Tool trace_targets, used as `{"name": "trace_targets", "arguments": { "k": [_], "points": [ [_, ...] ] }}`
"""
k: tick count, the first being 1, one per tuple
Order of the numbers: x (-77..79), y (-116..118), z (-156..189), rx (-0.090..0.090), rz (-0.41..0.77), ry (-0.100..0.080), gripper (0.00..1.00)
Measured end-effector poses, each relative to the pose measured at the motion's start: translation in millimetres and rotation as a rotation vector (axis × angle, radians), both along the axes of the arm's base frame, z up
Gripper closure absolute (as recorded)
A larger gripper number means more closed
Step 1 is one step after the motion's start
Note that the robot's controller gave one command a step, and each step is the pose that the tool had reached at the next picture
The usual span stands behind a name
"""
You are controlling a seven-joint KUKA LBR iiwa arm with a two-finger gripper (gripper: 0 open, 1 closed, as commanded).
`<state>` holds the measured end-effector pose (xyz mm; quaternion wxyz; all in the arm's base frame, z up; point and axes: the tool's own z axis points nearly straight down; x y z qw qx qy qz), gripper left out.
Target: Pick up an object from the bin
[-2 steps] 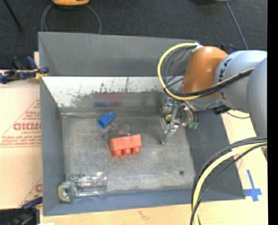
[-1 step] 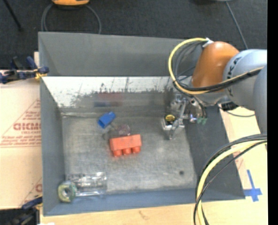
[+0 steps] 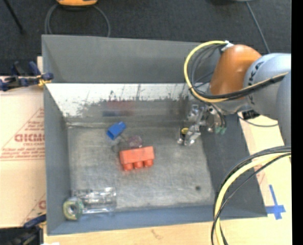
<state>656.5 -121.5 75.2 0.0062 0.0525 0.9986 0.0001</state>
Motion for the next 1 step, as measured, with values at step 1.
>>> {"name": "trace_targets", "arguments": {
  "k": [1],
  "points": [
    [-2.8,2.7,187.9,-0.006,0.294,0.000,1.00]
  ]
}}
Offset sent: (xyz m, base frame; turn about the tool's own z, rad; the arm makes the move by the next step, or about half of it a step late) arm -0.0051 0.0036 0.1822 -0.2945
